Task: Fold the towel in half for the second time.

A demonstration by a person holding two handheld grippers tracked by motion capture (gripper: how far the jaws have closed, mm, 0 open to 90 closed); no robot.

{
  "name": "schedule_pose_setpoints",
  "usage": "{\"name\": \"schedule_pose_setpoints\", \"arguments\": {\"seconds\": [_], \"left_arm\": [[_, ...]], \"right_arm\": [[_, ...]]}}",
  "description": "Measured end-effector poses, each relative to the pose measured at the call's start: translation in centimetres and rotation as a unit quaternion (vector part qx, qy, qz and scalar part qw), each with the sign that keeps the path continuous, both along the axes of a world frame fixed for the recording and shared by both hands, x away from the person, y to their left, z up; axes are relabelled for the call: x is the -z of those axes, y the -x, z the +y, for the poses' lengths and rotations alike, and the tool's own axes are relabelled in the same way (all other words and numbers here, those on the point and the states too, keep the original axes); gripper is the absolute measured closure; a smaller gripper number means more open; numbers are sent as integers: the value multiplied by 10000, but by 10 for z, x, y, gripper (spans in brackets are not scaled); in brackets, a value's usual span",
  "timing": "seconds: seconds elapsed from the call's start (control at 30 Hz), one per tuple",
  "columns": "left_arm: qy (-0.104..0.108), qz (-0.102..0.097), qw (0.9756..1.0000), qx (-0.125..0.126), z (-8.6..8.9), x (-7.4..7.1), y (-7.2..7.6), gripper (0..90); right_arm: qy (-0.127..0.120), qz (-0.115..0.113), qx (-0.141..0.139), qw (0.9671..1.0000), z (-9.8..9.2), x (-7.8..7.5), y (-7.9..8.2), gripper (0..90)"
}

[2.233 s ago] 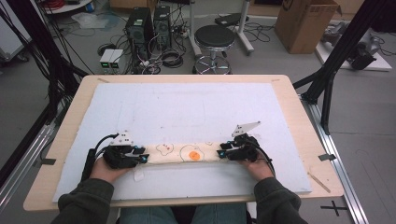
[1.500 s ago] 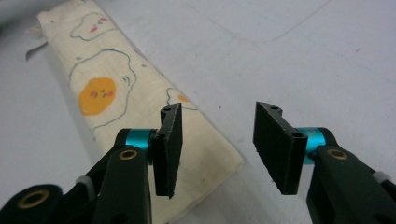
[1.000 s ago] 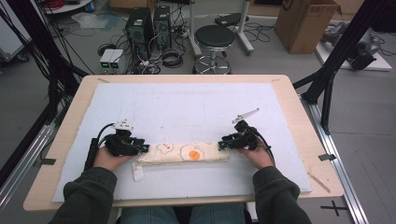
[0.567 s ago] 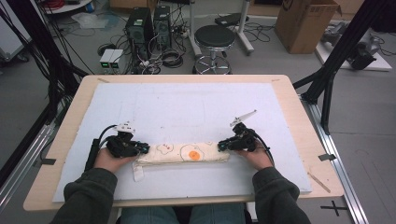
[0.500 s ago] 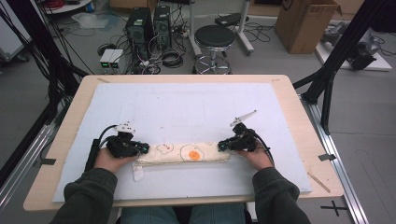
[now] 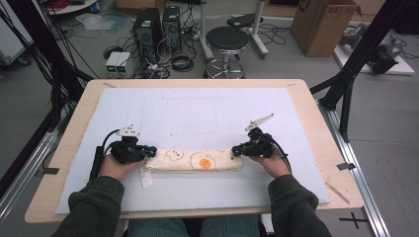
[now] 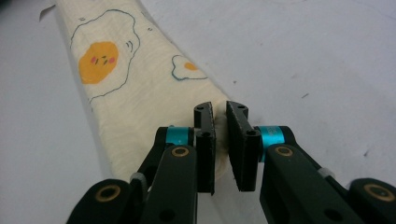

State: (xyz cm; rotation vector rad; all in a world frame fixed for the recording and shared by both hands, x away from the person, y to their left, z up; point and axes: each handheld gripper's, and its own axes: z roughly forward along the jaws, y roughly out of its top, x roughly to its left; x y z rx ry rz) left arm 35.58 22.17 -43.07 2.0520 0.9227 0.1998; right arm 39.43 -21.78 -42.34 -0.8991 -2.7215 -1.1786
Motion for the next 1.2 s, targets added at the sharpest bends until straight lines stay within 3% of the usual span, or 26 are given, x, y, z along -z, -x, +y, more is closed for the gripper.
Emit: {"name": "schedule_pose_setpoints", "arguments": {"seconds": [0.2, 0.4, 0.6, 0.7, 0.8, 0.9, 1.03, 1.2], "left_arm": [[26, -75, 9999, -95, -5, -6, -10, 838], [207, -123, 9992, -310, -8, -9, -26, 838], [53, -202, 9988, -449, -14, -11, -43, 838], [-27, -149, 9984, -543, -14, -10, -51, 838], [9, -221, 9976, -660, -15, -9, -58, 838], [-55, -148, 9976, -669, -15, -7, -65, 838], [-12, -179, 9967, -798, -14, -4, -68, 837], [-61, -142, 9963, -847, -13, 0, -71, 837]], "right_arm": [[104, -94, 91, 9999, -1, -6, -10, 822], [137, -129, 289, 9994, -6, -10, -23, 822], [119, -261, 493, 9984, -8, -12, -38, 822], [110, -254, 553, 9981, -8, -11, -46, 822], [121, -293, 628, 9975, -7, -10, -52, 822], [154, -297, 644, 9974, -6, -10, -59, 821], [138, -395, 712, 9966, -4, -10, -64, 821], [156, -343, 796, 9961, -2, -3, -68, 813]]}}
